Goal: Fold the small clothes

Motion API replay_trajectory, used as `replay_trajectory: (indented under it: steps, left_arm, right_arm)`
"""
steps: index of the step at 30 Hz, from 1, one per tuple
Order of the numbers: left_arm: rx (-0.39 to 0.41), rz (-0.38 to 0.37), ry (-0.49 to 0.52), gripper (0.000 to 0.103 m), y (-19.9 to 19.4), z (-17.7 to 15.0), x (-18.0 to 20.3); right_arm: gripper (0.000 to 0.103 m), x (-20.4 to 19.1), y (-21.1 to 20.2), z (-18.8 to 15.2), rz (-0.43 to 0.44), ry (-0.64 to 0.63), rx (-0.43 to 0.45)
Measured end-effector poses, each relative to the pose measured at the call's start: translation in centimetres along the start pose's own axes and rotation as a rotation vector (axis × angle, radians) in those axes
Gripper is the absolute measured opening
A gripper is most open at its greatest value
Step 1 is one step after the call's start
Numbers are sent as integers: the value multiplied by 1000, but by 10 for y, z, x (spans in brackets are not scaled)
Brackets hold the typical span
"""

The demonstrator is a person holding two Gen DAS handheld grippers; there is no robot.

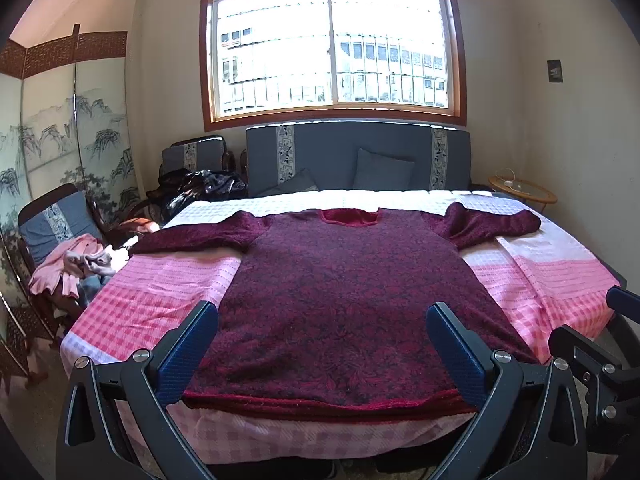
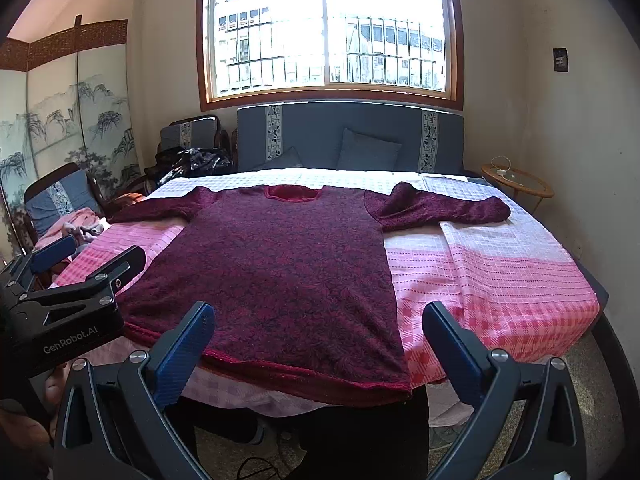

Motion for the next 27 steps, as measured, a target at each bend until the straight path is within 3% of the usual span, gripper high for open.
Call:
replay_trajectory:
  steps: [13, 27]
  left_arm:
    - [-40, 34, 5, 103, 34, 14, -3]
    - [-89, 63, 45, 103, 116, 41, 10]
  right_arm:
    - [103, 0, 16, 23, 41, -9, -8]
    - [103, 17, 91, 57, 40, -32, -81]
Point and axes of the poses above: each gripper's, at about its wrist camera, not at the fingertips, and y roughly the way its jaws point, x to its right, z to its top, the point moved 8 cm from there along y, roughly the way its jaws point, and after that the axes turned 9 degrees about z, right-handed, at the moved point
